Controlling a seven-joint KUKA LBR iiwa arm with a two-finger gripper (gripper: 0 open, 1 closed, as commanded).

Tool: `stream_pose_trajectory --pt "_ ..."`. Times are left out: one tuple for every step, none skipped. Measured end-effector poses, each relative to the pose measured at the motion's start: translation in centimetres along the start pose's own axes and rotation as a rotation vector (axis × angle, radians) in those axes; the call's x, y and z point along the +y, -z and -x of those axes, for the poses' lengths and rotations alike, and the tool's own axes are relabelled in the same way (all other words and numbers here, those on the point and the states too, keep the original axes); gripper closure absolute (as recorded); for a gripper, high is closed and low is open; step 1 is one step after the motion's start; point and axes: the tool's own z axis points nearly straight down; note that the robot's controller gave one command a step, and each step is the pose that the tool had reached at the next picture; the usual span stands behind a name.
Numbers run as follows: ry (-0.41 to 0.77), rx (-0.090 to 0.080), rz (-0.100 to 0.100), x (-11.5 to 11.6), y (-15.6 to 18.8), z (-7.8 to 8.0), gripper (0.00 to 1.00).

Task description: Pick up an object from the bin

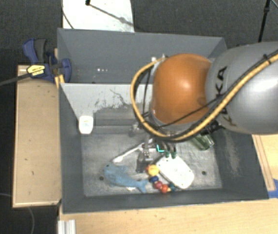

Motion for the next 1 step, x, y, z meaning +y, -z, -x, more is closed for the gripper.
stream_pose_trajectory --pt "-0.004 -0.008 0.001 -0.08 0.41 0.18 0.0"
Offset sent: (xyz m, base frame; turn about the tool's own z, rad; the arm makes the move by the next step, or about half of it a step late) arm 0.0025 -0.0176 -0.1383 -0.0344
